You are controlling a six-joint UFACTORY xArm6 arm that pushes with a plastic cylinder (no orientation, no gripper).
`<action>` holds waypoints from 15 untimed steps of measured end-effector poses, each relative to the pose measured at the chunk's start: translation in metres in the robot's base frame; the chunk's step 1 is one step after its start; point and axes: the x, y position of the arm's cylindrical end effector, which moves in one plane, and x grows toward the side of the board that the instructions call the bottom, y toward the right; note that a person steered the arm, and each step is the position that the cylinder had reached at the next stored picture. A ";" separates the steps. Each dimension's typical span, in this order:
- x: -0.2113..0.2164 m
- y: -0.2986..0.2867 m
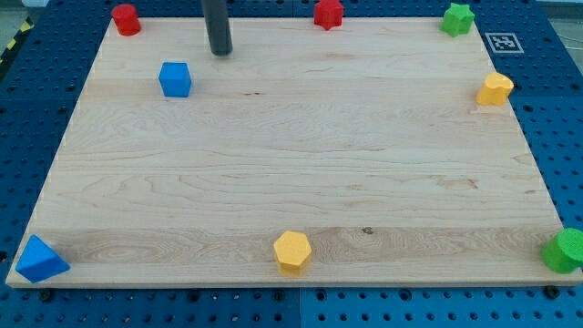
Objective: Adjust the red circle to the top left corner
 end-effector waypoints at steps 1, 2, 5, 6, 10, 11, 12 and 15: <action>-0.053 -0.033; -0.045 -0.036; 0.014 -0.052; -0.019 -0.095; 0.011 -0.133; 0.011 -0.135; 0.009 -0.160; -0.016 -0.180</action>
